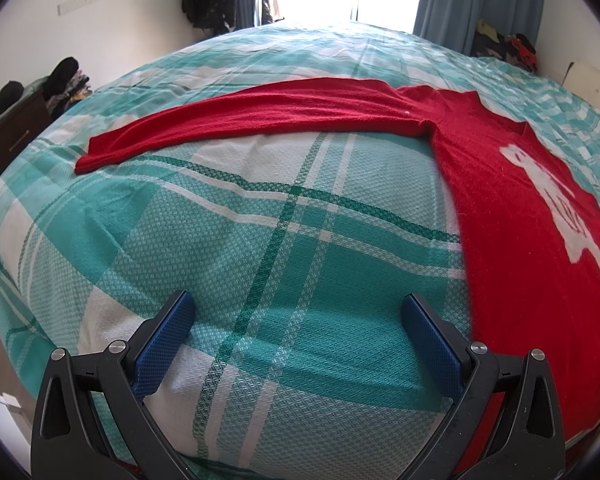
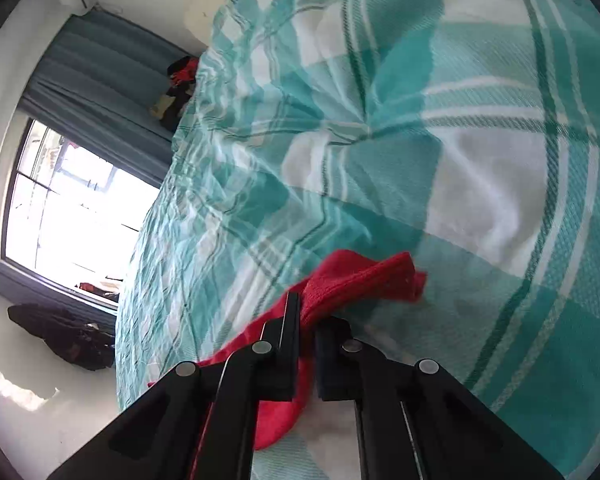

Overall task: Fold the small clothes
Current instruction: 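Grasp the sweater sleeve with the right gripper and lift it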

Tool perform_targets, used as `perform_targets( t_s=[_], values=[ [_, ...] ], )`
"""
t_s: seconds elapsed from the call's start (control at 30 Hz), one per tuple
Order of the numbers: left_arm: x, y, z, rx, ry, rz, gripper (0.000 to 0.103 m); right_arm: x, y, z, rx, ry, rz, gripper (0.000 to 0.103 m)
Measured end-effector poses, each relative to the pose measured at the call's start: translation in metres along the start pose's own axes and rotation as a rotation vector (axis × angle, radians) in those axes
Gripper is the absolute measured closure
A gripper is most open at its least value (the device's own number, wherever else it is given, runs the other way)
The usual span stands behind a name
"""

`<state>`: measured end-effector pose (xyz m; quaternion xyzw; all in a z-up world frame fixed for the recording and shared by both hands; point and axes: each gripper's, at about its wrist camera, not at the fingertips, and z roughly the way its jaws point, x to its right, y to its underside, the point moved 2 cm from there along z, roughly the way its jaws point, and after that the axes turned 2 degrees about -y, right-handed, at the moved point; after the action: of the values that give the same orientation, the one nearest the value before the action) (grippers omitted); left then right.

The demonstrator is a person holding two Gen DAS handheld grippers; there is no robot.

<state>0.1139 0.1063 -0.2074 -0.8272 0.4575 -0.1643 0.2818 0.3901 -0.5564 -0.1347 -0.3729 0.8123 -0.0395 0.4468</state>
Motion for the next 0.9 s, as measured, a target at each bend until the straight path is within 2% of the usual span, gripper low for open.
perform_targets(
  t_s=[0.1, 0.2, 0.3, 0.43, 0.47, 0.5, 0.53, 0.57, 0.63, 0.67, 0.77, 0.83, 0.9],
  values=[
    [0.001, -0.001, 0.000, 0.000, 0.002, -0.003, 0.001, -0.082, -0.003, -0.006, -0.036, -0.161, -0.150, 0.097],
    [0.001, -0.001, 0.000, 0.001, 0.003, -0.007, 0.001, -0.176, 0.024, -0.012, -0.114, -0.345, -0.312, 0.097],
    [0.000, -0.001, 0.000, 0.000, 0.013, -0.007, 0.001, -0.258, 0.080, -0.008, -0.237, -0.481, -0.468, 0.097],
    [0.000, 0.000, -0.001, 0.001, 0.022, 0.002, 0.001, -0.330, 0.181, 0.012, -0.430, -0.606, -0.586, 0.094],
    [0.000, 0.000, -0.002, 0.001, 0.024, 0.004, 0.001, -0.337, 0.210, 0.018, -0.491, -0.609, -0.609, 0.088],
    [0.000, 0.001, -0.002, 0.002, 0.027, 0.005, 0.001, -0.344, 0.235, 0.029, -0.569, -0.599, -0.633, 0.059],
    [0.000, 0.001, -0.003, 0.002, 0.029, 0.006, 0.001, -0.348, 0.257, 0.039, -0.638, -0.580, -0.654, 0.023],
    [0.000, 0.001, -0.003, 0.003, 0.031, 0.007, 0.001, -0.347, 0.271, 0.047, -0.685, -0.570, -0.666, 0.019],
    [-0.001, 0.002, -0.004, 0.004, 0.037, 0.008, 0.001, -0.346, 0.285, 0.048, -0.740, -0.593, -0.681, 0.020],
    [-0.001, 0.002, -0.004, 0.004, 0.038, 0.008, 0.001, -0.344, 0.280, 0.051, -0.736, -0.600, -0.690, 0.020],
    [0.000, 0.002, -0.003, 0.003, 0.034, 0.007, 0.001, -0.330, 0.245, 0.052, -0.656, -0.564, -0.680, 0.020],
    [0.001, 0.001, -0.002, 0.002, 0.026, 0.005, 0.001, -0.313, 0.216, 0.058, -0.611, -0.528, -0.602, 0.031],
    [0.002, 0.000, -0.001, 0.001, 0.019, 0.004, 0.001, -0.295, 0.201, 0.068, -0.618, -0.500, -0.530, 0.041]
  ],
)
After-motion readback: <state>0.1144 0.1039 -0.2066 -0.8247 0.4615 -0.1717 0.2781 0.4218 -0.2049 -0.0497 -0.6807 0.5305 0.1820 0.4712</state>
